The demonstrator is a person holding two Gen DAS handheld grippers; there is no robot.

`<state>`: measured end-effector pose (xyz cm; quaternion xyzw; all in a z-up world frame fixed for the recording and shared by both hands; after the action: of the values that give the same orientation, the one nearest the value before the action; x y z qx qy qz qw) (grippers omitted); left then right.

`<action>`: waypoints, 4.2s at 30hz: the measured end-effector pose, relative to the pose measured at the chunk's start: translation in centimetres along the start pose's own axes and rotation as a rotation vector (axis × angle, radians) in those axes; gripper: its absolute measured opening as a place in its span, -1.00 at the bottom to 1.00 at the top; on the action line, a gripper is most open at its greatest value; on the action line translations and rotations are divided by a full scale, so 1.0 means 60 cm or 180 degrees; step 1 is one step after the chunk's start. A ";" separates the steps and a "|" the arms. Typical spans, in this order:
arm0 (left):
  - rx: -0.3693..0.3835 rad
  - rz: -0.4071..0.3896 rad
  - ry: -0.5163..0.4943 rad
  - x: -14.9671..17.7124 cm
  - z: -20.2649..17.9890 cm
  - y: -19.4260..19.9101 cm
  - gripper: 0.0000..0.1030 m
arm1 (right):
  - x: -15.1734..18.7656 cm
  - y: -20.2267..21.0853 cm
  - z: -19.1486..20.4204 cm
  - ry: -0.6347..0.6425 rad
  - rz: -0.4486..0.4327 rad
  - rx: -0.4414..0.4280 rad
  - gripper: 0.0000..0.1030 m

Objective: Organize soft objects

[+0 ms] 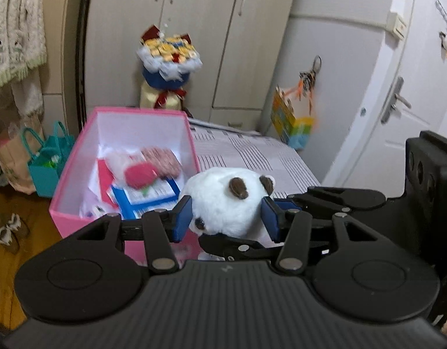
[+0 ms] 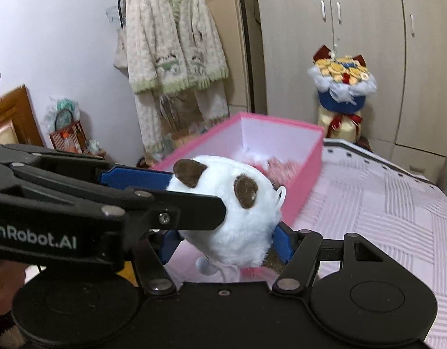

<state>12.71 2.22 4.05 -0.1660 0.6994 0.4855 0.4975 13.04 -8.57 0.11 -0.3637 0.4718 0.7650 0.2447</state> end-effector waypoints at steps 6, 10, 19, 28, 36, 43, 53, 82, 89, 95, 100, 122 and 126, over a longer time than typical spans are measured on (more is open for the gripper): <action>-0.0106 -0.0184 0.0025 -0.042 0.059 -0.016 -0.04 | -0.058 -0.046 0.011 -0.0034 -0.0153 -0.0127 0.38; -0.0161 -0.0243 0.0121 -0.065 0.104 -0.044 -0.04 | -0.096 -0.091 0.010 -0.0066 -0.0158 -0.0195 0.38; -0.0199 -0.0291 0.0530 -0.103 0.192 -0.129 -0.04 | -0.163 -0.180 -0.017 -0.0097 -0.0117 -0.0093 0.40; -0.0352 -0.0175 0.0755 -0.078 0.249 -0.185 0.00 | -0.183 -0.256 -0.041 -0.0229 0.0199 -0.0469 0.43; -0.0302 0.0035 0.0912 -0.046 0.275 -0.234 -0.04 | -0.162 -0.318 -0.053 -0.0104 0.0392 -0.0249 0.43; -0.0457 0.0010 0.0897 -0.031 0.277 -0.221 -0.03 | -0.158 -0.296 -0.073 0.0051 0.0168 0.0116 0.44; -0.0721 -0.0048 0.0726 -0.007 0.252 -0.144 0.00 | -0.116 -0.186 -0.091 -0.0272 -0.0171 -0.0031 0.44; -0.0731 -0.0385 -0.0023 0.022 0.048 -0.030 0.36 | -0.016 0.087 -0.130 -0.0417 -0.0815 0.0914 0.72; -0.0739 -0.0319 0.0087 0.030 0.044 -0.054 0.67 | 0.000 0.109 -0.137 -0.0505 -0.0843 0.1017 0.77; -0.0845 -0.0374 0.0009 0.039 0.029 -0.036 0.98 | 0.013 0.133 -0.135 -0.0477 -0.0855 0.1123 0.81; -0.1009 -0.0373 -0.0059 0.043 0.024 -0.023 1.00 | 0.020 0.150 -0.134 -0.0490 -0.0921 0.1343 0.98; -0.1239 -0.0132 -0.0224 0.060 -0.010 -0.007 1.00 | 0.063 0.181 -0.135 -0.0610 -0.0816 0.1496 1.00; -0.1262 -0.0082 -0.0173 0.061 -0.003 -0.013 1.00 | 0.066 0.180 -0.136 -0.0611 -0.0810 0.1505 1.00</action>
<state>11.52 2.63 0.49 -0.2565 0.5742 0.6117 0.4800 5.51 -20.47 0.51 -0.2788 0.5623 0.6278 0.4604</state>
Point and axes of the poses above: each gripper's, at about its wrist camera, not at the fingertips, and y roughly against the way its jaws point, z to its left, x to its underside, the point moved 6 cm from there along -y, roughly the way its jaws point, and after that the axes turned 13 degrees about -y, right-handed, at the moved point
